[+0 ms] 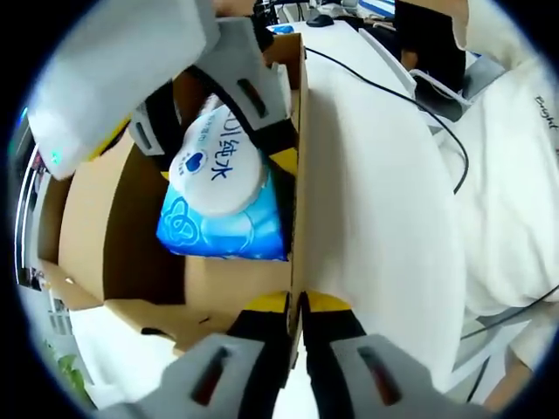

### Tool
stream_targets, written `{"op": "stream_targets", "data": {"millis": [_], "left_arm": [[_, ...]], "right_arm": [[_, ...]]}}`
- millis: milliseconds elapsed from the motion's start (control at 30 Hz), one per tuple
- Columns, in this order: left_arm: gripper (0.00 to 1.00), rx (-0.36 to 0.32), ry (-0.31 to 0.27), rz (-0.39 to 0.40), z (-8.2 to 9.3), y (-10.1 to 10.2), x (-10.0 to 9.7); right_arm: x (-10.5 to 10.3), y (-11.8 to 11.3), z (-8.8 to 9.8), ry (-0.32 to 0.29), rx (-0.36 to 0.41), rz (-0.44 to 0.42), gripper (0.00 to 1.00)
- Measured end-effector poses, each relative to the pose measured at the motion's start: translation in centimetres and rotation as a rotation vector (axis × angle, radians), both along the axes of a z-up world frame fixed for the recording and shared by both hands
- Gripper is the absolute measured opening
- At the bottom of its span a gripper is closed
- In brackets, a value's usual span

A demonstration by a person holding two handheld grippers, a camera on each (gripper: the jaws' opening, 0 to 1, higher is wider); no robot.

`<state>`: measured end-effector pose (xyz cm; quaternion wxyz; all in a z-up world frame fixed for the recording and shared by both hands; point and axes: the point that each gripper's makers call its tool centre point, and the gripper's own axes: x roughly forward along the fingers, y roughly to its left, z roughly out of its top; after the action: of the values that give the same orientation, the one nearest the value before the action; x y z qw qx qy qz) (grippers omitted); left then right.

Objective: Operate the shoe box by opening the lid, removing the specified soft item, and placing it in the target area until the item is outside and the box remains undamaged.

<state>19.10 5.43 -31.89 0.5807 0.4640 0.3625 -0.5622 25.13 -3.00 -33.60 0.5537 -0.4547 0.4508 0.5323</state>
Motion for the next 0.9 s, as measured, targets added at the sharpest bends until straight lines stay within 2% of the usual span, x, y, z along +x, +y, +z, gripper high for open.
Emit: {"op": "stream_targets", "data": {"millis": [100, 200, 233, 367, 467, 500, 533, 567, 700, 733, 900], "left_arm": [[0.04, 0.003, 0.002, 0.001, 0.0, 0.0, -0.1], [0.04, 0.003, 0.003, 0.003, 0.0, 0.0, -0.1], [0.04, 0.004, 0.001, 0.003, 0.0, 0.0, -0.2], [0.05, -0.003, -0.009, 0.003, 0.0, 0.0, -0.4], [0.05, -0.005, -0.007, 0.006, 0.1, -0.1, 0.6], [0.05, -0.003, -0.006, 0.006, 0.1, -0.1, 0.8], [0.05, -0.003, -0.005, 0.008, 0.2, -0.1, 1.2], [0.05, -0.002, -0.005, 0.007, 0.2, -0.1, 1.4], [0.05, -0.007, -0.001, 0.006, 0.3, -0.1, 1.8], [0.05, -0.008, -0.003, 0.005, 0.3, -0.2, 1.2], [0.05, -0.003, -0.001, 0.008, 0.2, -0.1, 0.6]], "right_arm": [[0.6, 0.3, 0.3, -0.023, 0.010, 0.017, 0.61], [0.3, 0.1, -0.2, 0.009, -0.002, 0.017, 0.61], [-0.3, 0.0, -0.3, 0.040, -0.005, 0.016, 0.61], [0.0, 0.0, -1.1, 0.090, -0.054, -0.007, 0.66], [0.8, 0.1, -1.1, 0.110, -0.059, 0.019, 0.69], [0.4, -0.3, -1.1, 0.101, -0.094, 0.041, 0.71], [0.6, -0.4, -1.2, 0.070, -0.115, 0.098, 0.72], [0.0, -0.4, -1.4, 0.070, -0.115, 0.072, 0.72], [-0.8, -0.6, -1.4, 0.051, -0.110, 0.069, 0.71], [-1.0, -0.5, -1.5, 0.046, -0.102, 0.062, 0.71], [-1.1, -0.8, -1.4, 0.038, -0.023, 0.049, 0.71]]}}
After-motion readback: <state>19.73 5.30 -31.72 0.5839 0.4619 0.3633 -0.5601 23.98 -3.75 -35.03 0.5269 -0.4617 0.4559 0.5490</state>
